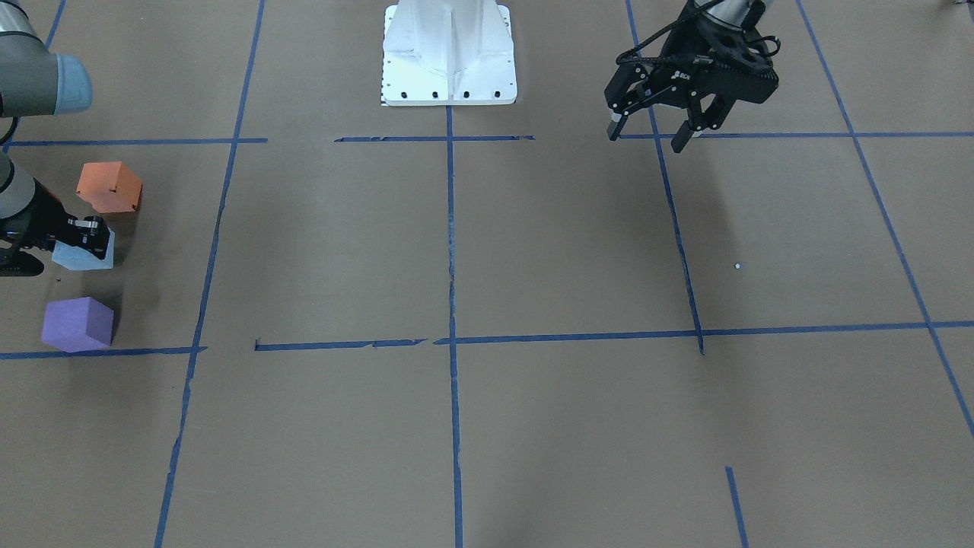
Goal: Place blue block between orange and purple blocks
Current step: 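Lower the light blue cube into the gap between purple and orange cubes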
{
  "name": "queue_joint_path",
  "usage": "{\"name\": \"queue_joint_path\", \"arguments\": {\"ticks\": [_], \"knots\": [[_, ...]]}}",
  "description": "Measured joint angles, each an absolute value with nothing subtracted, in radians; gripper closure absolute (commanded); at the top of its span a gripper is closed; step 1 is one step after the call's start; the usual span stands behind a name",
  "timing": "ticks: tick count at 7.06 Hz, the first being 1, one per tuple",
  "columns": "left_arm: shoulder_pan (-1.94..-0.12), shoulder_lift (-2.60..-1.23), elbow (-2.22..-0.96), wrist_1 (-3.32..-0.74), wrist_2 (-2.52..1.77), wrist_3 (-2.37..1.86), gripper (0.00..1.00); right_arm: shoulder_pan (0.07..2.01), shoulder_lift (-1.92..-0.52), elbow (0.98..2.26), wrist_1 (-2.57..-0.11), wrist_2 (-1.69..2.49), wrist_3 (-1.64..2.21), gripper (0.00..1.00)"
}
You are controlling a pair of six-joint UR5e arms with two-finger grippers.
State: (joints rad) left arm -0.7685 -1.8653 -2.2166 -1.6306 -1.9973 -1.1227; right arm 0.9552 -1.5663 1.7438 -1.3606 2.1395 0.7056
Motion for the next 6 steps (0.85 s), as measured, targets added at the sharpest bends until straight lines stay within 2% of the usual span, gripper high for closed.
{"name": "queue_joint_path", "arguments": {"ticks": [1,2,4,6], "knots": [[-0.768,-1.865,-2.216,-1.631,-1.997,-1.123,0.00,0.947,-1.560,1.739,-1.360,2.139,0.706,0.14],[-0.767,-1.865,-2.215,-1.631,-1.997,-1.123,0.00,0.943,-1.556,1.735,-1.360,2.138,0.705,0.00],[-0.767,-1.866,-2.215,-1.631,-1.997,-1.123,0.00,0.941,-1.554,1.740,-1.358,2.137,0.705,0.00],[-0.767,-1.867,-2.215,-1.631,-1.997,-1.123,0.00,0.946,-1.567,1.798,-1.358,2.137,0.705,0.00]]}}
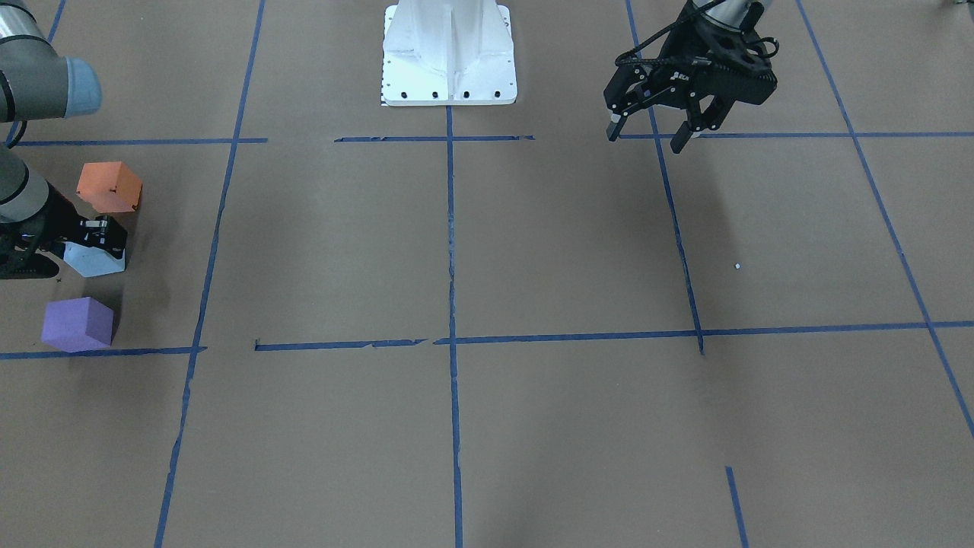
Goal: Place blue block between orange and purple blocks
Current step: 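Open the right gripper and withdraw it away from the cubes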
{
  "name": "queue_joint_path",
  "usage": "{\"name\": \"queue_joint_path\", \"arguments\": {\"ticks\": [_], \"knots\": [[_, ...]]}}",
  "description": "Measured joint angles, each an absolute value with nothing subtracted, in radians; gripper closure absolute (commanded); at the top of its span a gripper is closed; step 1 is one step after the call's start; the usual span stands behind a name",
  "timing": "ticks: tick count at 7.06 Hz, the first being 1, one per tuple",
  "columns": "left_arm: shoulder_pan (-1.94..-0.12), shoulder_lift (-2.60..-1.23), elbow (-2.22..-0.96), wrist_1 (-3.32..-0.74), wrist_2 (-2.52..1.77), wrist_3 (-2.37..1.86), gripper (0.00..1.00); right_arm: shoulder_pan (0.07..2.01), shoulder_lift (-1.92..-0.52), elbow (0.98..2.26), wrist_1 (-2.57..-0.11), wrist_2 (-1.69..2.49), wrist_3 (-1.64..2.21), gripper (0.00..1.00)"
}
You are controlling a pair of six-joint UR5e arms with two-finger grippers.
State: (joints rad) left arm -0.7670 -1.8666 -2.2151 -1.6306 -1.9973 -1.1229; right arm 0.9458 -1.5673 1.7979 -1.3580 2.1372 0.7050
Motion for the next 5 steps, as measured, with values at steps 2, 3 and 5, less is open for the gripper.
{"name": "queue_joint_path", "arguments": {"ticks": [2,3,5], "knots": [[-0.767,-1.867,-2.215,-1.631,-1.997,-1.123,0.00,0.993,-1.652,1.965,-1.359,2.144,0.706,0.00],[-0.767,-1.867,-2.215,-1.631,-1.997,-1.123,0.00,1.039,-1.710,2.063,-1.360,2.149,0.705,0.00],[-0.767,-1.861,-2.213,-1.630,-1.997,-1.122,0.00,1.173,-1.795,2.169,-1.360,2.223,0.700,0.00]]}}
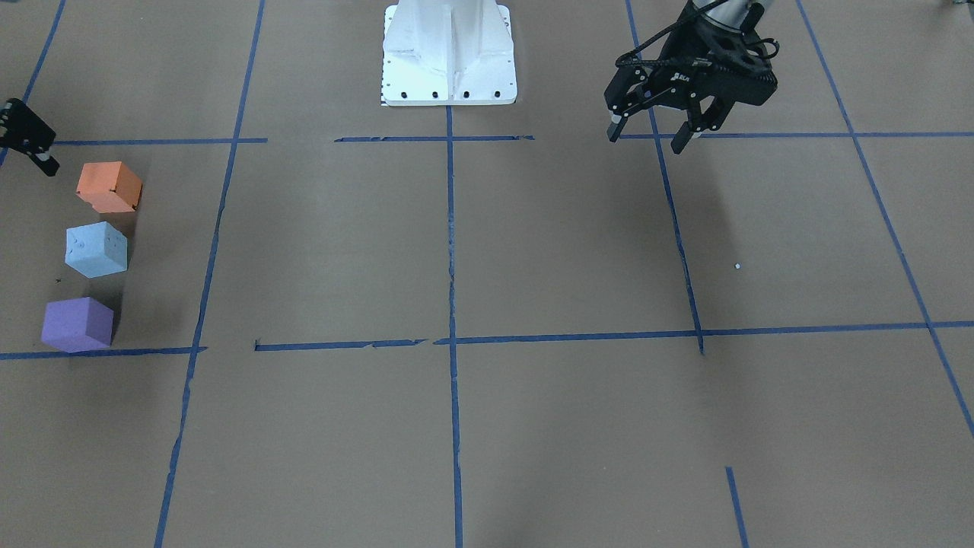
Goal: Place blue block between orange and purple blocks
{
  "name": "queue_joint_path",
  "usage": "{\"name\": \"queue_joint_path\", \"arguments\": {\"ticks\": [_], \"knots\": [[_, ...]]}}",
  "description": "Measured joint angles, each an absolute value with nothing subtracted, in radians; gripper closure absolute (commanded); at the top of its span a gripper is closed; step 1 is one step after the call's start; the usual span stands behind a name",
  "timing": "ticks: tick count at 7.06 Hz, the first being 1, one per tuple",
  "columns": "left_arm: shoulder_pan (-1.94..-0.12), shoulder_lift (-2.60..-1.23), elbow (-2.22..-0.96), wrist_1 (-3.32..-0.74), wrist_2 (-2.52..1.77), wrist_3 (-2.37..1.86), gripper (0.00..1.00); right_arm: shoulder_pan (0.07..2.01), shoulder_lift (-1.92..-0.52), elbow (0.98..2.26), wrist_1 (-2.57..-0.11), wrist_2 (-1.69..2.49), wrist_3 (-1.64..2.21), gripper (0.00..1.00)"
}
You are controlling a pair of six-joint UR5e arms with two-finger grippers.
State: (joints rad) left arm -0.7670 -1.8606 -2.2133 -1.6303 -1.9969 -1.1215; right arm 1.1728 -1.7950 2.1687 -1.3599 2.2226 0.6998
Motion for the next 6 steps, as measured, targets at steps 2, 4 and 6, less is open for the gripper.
{"name": "queue_joint_path", "arguments": {"ticks": [2,4,6], "knots": [[-0.768,-1.848,-2.210,-1.629,-1.996,-1.108,0.00,1.309,-1.847,2.177,-1.363,2.304,0.654,0.00],[-0.774,-1.801,-2.209,-1.628,-1.996,-1.032,0.00,1.382,-1.868,2.149,-1.371,2.319,0.552,0.00],[-0.796,-1.731,-2.216,-1.628,-1.996,-0.929,0.00,1.426,-1.884,2.136,-1.373,2.333,0.505,0.00]]}}
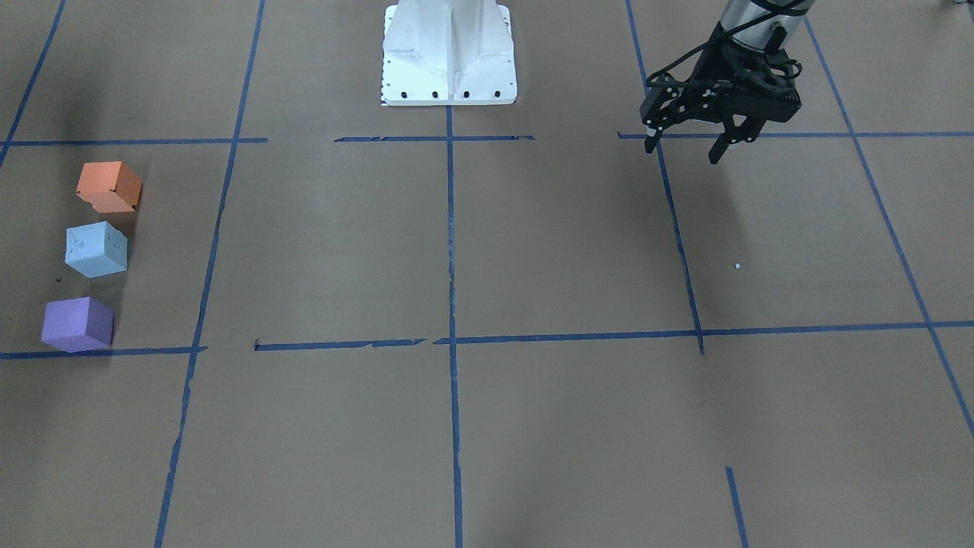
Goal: Place blue block between orange and purple blocks
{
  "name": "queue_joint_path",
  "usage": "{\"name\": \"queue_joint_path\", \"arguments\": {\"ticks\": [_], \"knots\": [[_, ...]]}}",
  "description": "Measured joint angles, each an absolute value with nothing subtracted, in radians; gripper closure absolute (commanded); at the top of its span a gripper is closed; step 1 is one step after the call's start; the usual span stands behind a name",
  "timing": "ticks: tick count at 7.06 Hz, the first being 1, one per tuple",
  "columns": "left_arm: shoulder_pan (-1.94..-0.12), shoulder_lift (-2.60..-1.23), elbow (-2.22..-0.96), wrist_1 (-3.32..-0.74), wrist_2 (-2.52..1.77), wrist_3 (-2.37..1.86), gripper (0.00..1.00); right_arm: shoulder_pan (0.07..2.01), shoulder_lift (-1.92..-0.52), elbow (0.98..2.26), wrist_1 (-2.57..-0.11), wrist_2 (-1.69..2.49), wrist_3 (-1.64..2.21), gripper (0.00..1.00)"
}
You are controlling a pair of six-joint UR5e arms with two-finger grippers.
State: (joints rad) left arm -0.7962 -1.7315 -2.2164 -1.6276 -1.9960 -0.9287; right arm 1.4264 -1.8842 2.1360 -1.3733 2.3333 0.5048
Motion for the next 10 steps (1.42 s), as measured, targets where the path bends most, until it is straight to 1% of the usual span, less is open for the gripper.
{"name": "queue_joint_path", "arguments": {"ticks": [4,7,10], "knots": [[-0.885,-1.590,-2.226,-1.629,-2.009,-0.647,0.00,1.475,-1.899,2.108,-1.396,2.386,0.339,0.00],[-1.065,-1.496,-2.209,-1.624,-2.162,-0.392,0.00,1.512,-1.869,2.099,-1.549,2.388,0.183,0.00],[-1.233,-1.436,-2.124,-1.620,-2.324,-0.220,0.00,1.517,-1.851,2.093,-1.597,2.388,0.162,0.00]]}}
